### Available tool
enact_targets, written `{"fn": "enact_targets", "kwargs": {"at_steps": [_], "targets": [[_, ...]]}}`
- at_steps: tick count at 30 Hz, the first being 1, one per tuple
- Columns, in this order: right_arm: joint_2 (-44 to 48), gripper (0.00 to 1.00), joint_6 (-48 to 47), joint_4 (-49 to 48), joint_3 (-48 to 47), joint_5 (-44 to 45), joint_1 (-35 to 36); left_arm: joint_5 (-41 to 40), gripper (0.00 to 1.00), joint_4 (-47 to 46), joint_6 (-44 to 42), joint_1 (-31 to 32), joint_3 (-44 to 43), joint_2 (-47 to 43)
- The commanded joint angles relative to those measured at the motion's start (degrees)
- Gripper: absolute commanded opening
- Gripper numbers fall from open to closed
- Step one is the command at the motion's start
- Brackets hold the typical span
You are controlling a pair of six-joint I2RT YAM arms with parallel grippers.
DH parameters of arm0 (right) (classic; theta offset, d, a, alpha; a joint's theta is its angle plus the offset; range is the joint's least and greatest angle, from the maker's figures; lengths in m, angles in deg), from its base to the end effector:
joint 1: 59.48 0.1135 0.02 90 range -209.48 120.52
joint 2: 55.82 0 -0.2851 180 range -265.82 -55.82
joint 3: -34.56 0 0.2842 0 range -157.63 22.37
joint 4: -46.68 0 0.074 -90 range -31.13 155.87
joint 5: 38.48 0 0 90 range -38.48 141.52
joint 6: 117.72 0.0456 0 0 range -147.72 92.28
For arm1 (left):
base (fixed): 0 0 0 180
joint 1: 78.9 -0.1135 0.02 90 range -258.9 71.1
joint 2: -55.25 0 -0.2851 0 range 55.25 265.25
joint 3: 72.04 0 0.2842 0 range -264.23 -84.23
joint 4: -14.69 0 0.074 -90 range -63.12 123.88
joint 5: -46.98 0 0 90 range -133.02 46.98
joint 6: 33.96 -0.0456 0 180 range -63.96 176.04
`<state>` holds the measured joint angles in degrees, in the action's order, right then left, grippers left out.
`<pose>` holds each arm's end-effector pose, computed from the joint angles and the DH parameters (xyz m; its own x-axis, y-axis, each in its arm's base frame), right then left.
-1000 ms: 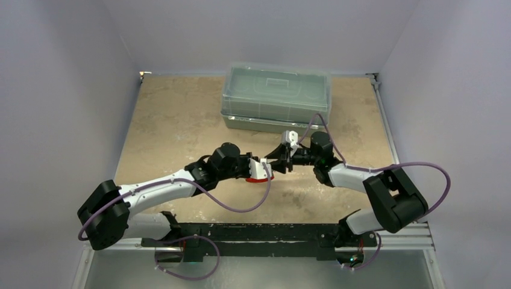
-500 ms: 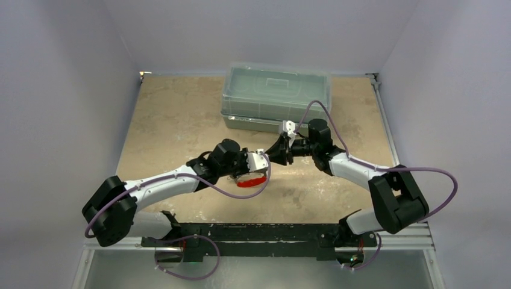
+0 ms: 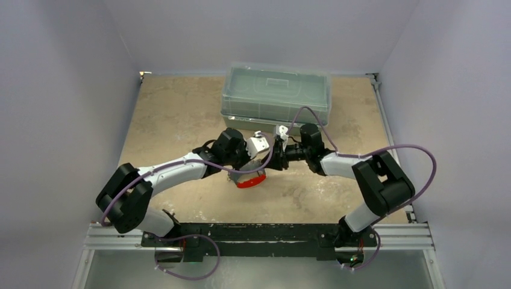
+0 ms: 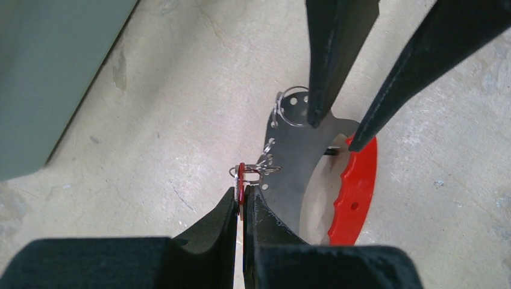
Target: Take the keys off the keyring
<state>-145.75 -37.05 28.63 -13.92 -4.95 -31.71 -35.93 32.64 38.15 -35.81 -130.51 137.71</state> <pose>0.2687 0.1845 0.1711 -0.1953 -0.2040 -0.9593 -0.9789 0.1006 0.1779 0.2378 -0.2302 0.2009 -0.2356 0.6379 -0.7332 0.8589 0.4897 0.1500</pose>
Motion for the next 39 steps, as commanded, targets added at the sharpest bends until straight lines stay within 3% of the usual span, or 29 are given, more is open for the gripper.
{"fn": "enact_targets", "kwargs": {"at_steps": [1, 6, 9, 18, 39], "targets": [[-2.4, 0.28, 4.4, -10.0, -0.3, 1.7, 1.2, 3.2, 0.00, 1.1, 4.7, -1.2, -2.6, 0.3], [-7.4, 0.31, 16.9, -32.8, 5.0, 4.2, 1.7, 5.1, 0.00, 0.0, 5.9, -1.7, -2.2, -0.2], [-10.3, 0.31, 19.6, -40.0, 5.8, 4.1, 2.4, 5.9, 0.00, -0.2, 6.5, -1.9, -2.0, -0.6], [-13.7, 0.31, 17.2, -46.2, 7.7, 6.9, 3.8, 6.8, 0.00, -0.7, 7.5, -2.8, -1.4, -1.1], [-15.1, 0.29, 9.7, -40.9, 7.0, 12.5, 7.1, 7.6, 0.00, -1.2, 8.0, -3.9, -1.0, -2.0]]}}
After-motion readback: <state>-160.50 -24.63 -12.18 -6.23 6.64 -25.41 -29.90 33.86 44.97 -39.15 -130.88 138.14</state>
